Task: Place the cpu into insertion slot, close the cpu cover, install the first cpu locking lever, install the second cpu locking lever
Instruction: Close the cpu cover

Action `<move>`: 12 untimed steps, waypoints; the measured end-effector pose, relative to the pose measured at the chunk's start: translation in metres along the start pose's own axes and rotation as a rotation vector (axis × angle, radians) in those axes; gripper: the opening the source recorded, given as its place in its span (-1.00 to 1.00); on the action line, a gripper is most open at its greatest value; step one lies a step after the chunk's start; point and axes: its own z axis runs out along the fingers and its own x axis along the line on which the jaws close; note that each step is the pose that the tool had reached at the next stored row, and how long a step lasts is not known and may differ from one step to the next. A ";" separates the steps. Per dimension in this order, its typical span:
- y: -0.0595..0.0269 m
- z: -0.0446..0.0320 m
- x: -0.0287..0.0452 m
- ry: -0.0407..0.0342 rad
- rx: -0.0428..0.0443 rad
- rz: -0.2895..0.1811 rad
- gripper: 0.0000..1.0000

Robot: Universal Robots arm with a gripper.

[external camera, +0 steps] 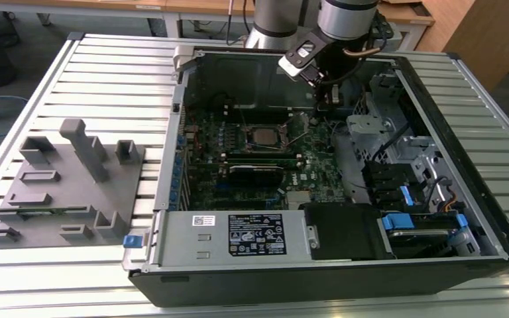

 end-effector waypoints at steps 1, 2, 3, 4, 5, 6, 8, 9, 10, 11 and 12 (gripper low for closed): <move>0.0000 0.0000 0.0000 0.0000 0.0000 0.000 -0.79; 0.0000 0.0000 0.0000 0.0000 0.0000 0.000 -0.79; 0.0000 0.0003 0.0000 0.0001 0.0000 0.000 -0.79; 0.0000 0.0009 0.0000 0.0000 -0.0001 0.000 -0.79; 0.0001 0.0017 0.0000 -0.0006 -0.0001 0.000 -0.79; 0.0003 0.0025 0.0000 -0.0011 0.0000 0.000 -0.79; 0.0008 0.0045 0.0000 -0.0020 0.0000 0.000 -0.79; 0.0011 0.0056 0.0000 -0.0025 -0.0001 0.000 -0.79; 0.0014 0.0068 0.0000 -0.0035 -0.0001 0.000 -0.79; 0.0015 0.0081 0.0000 -0.0043 -0.0001 0.000 -0.79; 0.0018 0.0095 0.0000 -0.0052 -0.0001 0.000 -0.79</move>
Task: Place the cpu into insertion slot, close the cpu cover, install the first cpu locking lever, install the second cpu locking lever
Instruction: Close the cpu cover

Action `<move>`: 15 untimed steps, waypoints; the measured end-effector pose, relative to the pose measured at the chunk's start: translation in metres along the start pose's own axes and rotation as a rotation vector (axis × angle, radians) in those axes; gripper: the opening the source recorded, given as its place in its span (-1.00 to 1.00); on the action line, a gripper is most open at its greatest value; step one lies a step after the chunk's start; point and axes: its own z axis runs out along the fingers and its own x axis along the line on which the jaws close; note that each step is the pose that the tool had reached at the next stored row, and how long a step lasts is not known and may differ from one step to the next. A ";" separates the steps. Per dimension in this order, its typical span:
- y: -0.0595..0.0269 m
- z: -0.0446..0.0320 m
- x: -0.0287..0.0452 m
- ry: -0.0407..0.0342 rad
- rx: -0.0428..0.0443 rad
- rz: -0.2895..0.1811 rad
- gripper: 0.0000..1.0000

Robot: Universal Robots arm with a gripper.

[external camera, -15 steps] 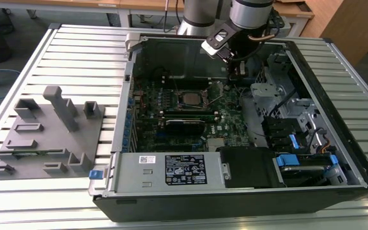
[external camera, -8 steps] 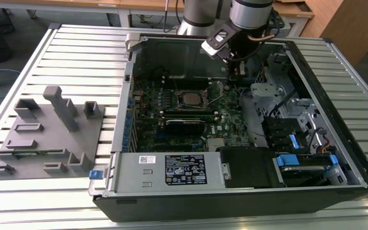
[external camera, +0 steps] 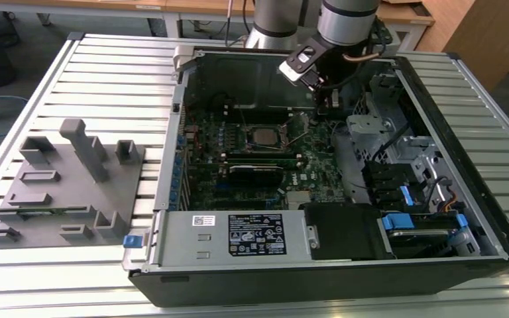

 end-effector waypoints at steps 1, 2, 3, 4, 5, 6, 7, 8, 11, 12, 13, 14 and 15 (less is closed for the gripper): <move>0.0002 0.0012 0.0000 -0.0010 0.0000 0.000 -0.79; 0.0004 0.0021 0.0000 -0.0019 0.0000 0.000 -0.79; 0.0005 0.0029 0.0000 -0.0028 -0.0001 0.001 -0.79; 0.0006 0.0035 0.0000 -0.0032 -0.0001 0.001 -0.79; 0.0007 0.0036 0.0000 -0.0046 -0.0001 0.001 -0.79; 0.0007 0.0036 0.0000 -0.0051 -0.0001 0.001 -0.79; 0.0007 0.0035 0.0000 -0.0052 -0.0001 0.001 -0.79; 0.0007 0.0036 0.0000 -0.0052 -0.0001 0.001 -0.79; 0.0008 0.0037 0.0000 -0.0055 0.0144 0.001 -0.79; 0.0008 0.0037 0.0000 -0.0057 0.0187 0.001 -0.79; 0.0008 0.0037 0.0000 -0.0056 0.0186 0.001 -0.79; 0.0007 0.0037 0.0000 -0.0057 0.0187 0.001 -0.79; 0.0007 0.0037 0.0000 -0.0056 0.0187 0.001 -0.79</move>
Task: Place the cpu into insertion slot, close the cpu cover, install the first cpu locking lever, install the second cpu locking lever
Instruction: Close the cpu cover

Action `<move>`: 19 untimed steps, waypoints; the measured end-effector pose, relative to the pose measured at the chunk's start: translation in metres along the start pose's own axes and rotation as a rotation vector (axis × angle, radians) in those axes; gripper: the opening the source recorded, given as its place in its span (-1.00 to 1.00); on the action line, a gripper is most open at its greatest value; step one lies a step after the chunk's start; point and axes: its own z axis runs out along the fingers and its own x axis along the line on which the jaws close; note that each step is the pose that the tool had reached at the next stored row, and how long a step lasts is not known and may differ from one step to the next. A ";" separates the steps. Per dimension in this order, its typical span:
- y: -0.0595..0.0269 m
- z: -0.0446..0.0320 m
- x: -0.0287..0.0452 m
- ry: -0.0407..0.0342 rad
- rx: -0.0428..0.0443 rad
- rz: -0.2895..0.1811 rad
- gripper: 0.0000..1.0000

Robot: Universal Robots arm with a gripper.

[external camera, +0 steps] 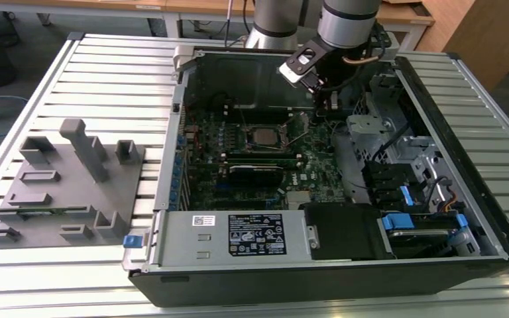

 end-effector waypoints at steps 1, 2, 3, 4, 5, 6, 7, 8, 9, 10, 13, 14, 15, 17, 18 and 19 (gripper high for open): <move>0.0000 0.0000 0.0000 0.0000 0.0000 0.000 -0.79; 0.0000 0.0000 0.0000 0.0000 0.0000 0.000 -0.79; 0.0000 0.0000 0.0000 0.0000 0.0000 0.000 -0.79; 0.0000 0.0004 0.0000 0.0003 0.0000 0.000 -0.79; 0.0000 0.0010 0.0001 0.0005 -0.0001 0.000 -0.79; -0.0001 0.0015 0.0000 0.0002 0.0000 0.000 -0.79; -0.0001 0.0021 0.0000 0.0001 0.0001 0.000 -0.79; -0.0001 0.0030 0.0000 0.0002 0.0001 0.000 -0.79; -0.0002 0.0039 0.0000 0.0001 0.0002 0.000 -0.79; -0.0002 0.0049 0.0000 0.0000 0.0005 0.000 -0.79; -0.0001 0.0073 0.0000 -0.0020 0.0017 0.000 -0.79; -0.0001 0.0082 0.0000 -0.0031 0.0021 0.000 -0.79; -0.0001 0.0090 0.0000 -0.0043 0.0024 0.000 -0.79; -0.0002 0.0096 0.0000 -0.0052 0.0024 0.000 -0.79; -0.0001 0.0096 0.0000 -0.0053 0.0024 0.000 -0.79; -0.0002 0.0096 0.0000 -0.0054 0.0024 0.000 -0.79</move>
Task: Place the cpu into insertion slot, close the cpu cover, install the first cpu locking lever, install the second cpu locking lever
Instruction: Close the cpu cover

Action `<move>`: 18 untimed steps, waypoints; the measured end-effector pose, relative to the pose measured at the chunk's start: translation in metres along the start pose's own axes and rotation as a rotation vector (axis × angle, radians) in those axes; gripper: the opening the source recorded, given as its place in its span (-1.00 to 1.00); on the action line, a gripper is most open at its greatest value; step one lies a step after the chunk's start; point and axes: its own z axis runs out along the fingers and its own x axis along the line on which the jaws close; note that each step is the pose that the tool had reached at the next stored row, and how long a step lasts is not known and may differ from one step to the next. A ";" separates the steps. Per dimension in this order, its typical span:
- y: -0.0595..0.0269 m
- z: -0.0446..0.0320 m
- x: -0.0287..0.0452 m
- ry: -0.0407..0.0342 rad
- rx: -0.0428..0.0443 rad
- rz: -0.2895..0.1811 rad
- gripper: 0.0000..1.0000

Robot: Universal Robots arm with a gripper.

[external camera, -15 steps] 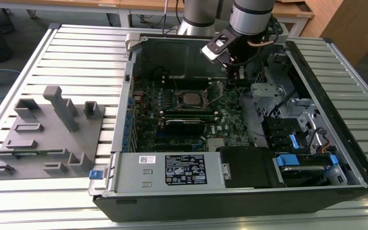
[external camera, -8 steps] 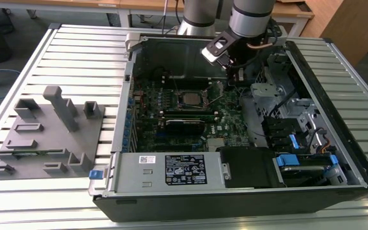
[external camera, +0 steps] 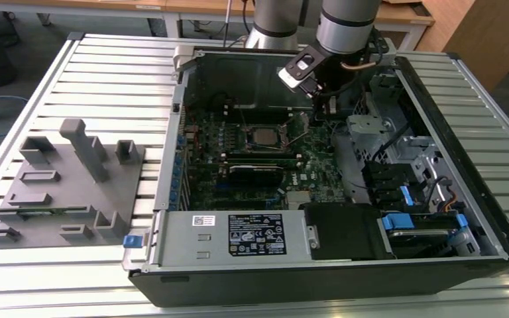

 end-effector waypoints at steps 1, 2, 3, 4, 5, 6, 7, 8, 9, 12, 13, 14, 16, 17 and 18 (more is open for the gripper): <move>0.0000 0.0001 0.0000 0.0001 0.0000 0.000 -0.79; 0.0000 0.0002 0.0001 0.0004 -0.0001 0.000 -0.79; 0.0000 0.0003 0.0005 0.0005 -0.0002 0.000 -0.79; 0.0000 0.0003 0.0009 0.0005 -0.0001 0.000 -0.79; 0.0000 0.0003 0.0015 0.0004 -0.0001 0.000 -0.79; 0.0000 0.0003 0.0022 0.0003 -0.0001 0.000 -0.79; -0.0001 0.0004 0.0028 0.0003 -0.0001 0.001 -0.79; -0.0001 0.0004 0.0036 0.0003 -0.0001 0.001 -0.79; -0.0001 0.0004 0.0042 0.0002 -0.0001 0.001 -0.79; -0.0002 0.0006 0.0050 0.0004 -0.0001 0.001 -0.79; -0.0006 0.0007 0.0050 0.0004 -0.0002 0.001 -0.79; -0.0010 0.0007 0.0050 0.0004 -0.0001 0.002 -0.79; -0.0022 0.0007 0.0051 0.0001 -0.0001 0.002 -0.79; -0.0031 0.0007 0.0051 0.0002 -0.0003 0.002 -0.79; -0.0044 0.0007 0.0051 0.0001 -0.0004 0.002 -0.79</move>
